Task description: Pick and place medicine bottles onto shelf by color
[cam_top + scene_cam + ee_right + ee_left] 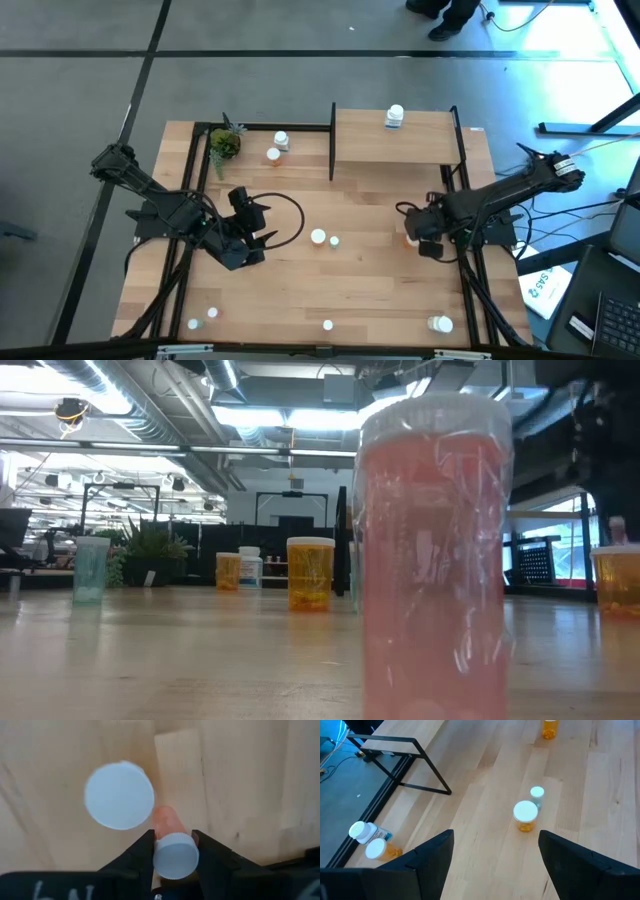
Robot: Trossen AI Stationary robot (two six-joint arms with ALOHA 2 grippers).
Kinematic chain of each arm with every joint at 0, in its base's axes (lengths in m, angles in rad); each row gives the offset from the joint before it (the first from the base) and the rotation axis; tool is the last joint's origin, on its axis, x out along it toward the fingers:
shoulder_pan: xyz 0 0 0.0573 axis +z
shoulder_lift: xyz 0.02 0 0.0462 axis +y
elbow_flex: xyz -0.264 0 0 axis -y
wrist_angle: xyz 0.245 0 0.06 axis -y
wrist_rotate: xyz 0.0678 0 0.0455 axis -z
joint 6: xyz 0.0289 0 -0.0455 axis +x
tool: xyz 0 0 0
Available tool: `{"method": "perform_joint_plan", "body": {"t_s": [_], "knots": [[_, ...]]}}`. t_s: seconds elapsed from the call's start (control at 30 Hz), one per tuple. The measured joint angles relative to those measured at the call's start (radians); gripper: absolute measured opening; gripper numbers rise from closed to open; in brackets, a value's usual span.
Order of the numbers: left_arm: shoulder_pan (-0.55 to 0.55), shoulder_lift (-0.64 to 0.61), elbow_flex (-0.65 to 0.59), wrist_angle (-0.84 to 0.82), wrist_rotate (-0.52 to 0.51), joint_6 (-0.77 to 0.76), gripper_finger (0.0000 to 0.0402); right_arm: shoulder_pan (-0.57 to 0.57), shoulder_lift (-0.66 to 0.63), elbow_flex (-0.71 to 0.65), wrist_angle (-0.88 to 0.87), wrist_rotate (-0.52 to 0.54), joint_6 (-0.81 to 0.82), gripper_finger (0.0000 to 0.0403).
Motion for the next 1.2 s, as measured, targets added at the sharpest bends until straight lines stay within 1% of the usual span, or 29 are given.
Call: {"method": "perform_joint_plan", "body": {"t_s": [0.17,0.27,0.33,0.47,0.57,0.73,0.93,1.0,1.2], "knots": [[0.000,0.000,0.000,0.000,0.000,0.000,0.0286,-0.019,0.000,0.118,-0.086,0.018,0.061,0.0122],[0.000,0.000,0.000,0.000,0.000,0.000,0.0286,-0.040,0.000,0.200,-0.147,0.051,0.104,0.0122],[0.000,0.000,0.000,0.000,0.000,0.000,0.0286,-0.059,0.000,0.260,-0.178,0.081,0.113,0.0122],[0.000,0.000,0.000,0.000,0.000,0.000,0.0286,-0.115,0.000,0.373,-0.245,0.086,0.111,0.0122],[0.000,0.000,0.000,0.000,-0.002,0.002,0.0286,-0.171,0.000,0.455,-0.300,0.099,0.134,0.0122],[0.000,0.000,0.000,0.000,-0.075,0.002,0.0286,-0.270,0.001,0.566,-0.354,0.138,0.133,0.0122],[0.000,0.000,0.000,0.000,-0.075,0.002,0.0286,-0.404,0.028,0.673,-0.372,0.148,0.123,0.0122],[0.000,0.000,0.000,0.001,-0.075,0.002,0.0286,-0.458,0.052,0.707,-0.404,0.148,0.091,0.0122],[0.016,0.000,0.000,0.008,-0.079,-0.007,0.0286,-0.617,0.142,0.822,-0.397,0.126,-0.020,0.0122]]}}
